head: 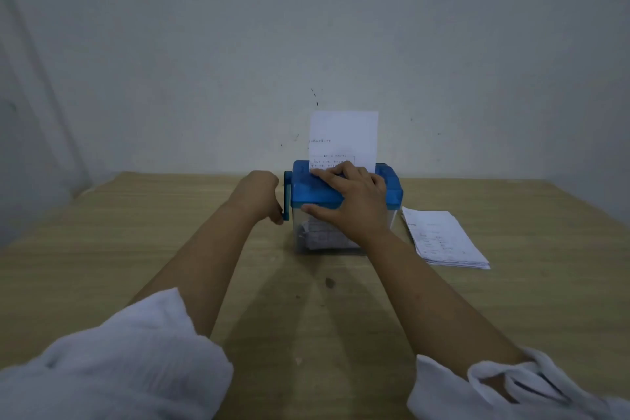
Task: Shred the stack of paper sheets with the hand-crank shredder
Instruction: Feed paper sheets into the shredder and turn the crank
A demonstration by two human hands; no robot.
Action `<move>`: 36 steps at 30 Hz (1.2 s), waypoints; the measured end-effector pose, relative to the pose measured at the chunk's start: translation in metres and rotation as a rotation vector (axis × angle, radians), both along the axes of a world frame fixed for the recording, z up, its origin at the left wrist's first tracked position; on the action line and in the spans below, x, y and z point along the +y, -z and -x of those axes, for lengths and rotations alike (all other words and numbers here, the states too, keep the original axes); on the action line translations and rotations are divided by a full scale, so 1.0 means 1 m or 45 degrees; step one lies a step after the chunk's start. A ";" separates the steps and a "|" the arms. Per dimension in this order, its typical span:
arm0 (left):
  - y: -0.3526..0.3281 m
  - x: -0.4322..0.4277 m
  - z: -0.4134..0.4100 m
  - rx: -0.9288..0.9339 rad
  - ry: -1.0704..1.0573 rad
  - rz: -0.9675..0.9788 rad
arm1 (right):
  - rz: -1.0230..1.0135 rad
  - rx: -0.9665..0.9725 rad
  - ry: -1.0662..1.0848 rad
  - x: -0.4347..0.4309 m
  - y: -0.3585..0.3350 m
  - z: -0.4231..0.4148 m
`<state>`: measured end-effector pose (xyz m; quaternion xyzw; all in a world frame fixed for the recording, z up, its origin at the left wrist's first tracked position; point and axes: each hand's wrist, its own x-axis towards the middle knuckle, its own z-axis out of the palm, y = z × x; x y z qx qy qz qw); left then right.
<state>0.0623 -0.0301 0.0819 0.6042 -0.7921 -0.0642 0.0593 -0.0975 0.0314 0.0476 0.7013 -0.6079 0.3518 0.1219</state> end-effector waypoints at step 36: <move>-0.022 0.011 0.046 1.794 -0.442 -0.831 | -0.020 -0.019 -0.010 -0.001 0.000 0.000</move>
